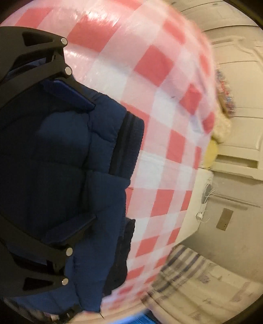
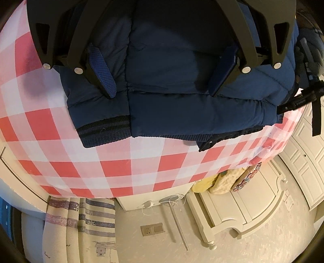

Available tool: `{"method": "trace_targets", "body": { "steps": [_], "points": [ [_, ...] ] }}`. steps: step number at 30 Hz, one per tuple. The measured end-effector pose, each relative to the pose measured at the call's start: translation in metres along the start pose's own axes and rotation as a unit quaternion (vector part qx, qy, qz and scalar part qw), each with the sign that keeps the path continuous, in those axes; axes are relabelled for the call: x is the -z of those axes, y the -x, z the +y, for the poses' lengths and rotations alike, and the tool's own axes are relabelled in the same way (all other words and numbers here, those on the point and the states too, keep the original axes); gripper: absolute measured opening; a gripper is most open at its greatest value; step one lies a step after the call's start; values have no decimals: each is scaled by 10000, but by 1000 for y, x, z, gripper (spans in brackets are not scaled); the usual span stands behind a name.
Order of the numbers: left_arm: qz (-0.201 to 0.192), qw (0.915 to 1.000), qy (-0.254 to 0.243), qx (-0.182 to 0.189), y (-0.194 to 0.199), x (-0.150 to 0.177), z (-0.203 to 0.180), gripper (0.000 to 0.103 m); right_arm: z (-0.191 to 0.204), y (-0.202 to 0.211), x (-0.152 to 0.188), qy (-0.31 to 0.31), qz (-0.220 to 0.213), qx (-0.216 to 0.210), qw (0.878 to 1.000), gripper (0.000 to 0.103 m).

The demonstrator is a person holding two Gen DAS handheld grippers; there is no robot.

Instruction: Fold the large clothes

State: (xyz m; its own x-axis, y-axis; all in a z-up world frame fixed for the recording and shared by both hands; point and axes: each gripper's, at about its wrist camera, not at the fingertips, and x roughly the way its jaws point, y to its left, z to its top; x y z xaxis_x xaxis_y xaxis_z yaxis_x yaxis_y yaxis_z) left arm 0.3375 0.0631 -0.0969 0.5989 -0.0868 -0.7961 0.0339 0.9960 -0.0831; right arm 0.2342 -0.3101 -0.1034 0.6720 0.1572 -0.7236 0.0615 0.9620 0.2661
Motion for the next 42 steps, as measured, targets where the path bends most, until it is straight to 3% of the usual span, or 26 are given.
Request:
{"method": "trace_targets", "body": {
  "steps": [2,3,4,6,9,11,13,19,22,25,28,30,31,33,37,42],
  "points": [
    [-144,9993,-214,-273,1,4,-10,100,5,2,-1,37,86,238,9997,87],
    [-220,9988,-250,-347,3,5,-12,101,12,9,-2,63,46,701,9975,89],
    [-286,9984,-272,-402,6,6,-12,101,19,18,-2,91,-58,906,9958,90],
    [-340,9980,-291,-441,7,7,-12,101,39,36,2,278,-293,687,9968,90],
    [-325,9980,-291,-448,10,9,-13,101,91,54,15,1070,-364,467,9925,91],
    [-342,9980,-290,-447,11,9,-13,101,124,47,30,1648,-181,364,9855,92],
    [-359,9981,-273,-426,12,9,-11,101,143,18,50,2065,147,608,9764,92],
    [-276,9984,-249,-415,7,5,-11,101,128,9,53,1695,119,293,9850,94],
    [-499,9964,-204,-660,32,12,-14,99,123,29,53,1574,-58,340,9869,93],
    [-862,9955,-389,9,82,37,-32,100,114,63,57,1490,-352,204,9880,95],
    [-1238,9890,-795,143,113,69,-59,101,107,77,62,1609,-444,395,9852,96],
    [-830,9906,-1082,109,89,86,-76,101,91,64,69,1512,-230,634,9862,97],
    [-653,9910,-1169,18,76,91,-80,101,83,55,73,1422,-99,552,9882,99],
    [-765,9907,-1125,94,64,96,-79,101,67,53,78,1188,-340,107,9923,99],
    [-771,9903,-1154,55,62,97,-81,101,72,48,77,1307,-302,278,9906,99],
    [-714,9909,-1130,127,63,98,-78,101,68,51,79,1190,-324,82,9923,99]
  ]
}}
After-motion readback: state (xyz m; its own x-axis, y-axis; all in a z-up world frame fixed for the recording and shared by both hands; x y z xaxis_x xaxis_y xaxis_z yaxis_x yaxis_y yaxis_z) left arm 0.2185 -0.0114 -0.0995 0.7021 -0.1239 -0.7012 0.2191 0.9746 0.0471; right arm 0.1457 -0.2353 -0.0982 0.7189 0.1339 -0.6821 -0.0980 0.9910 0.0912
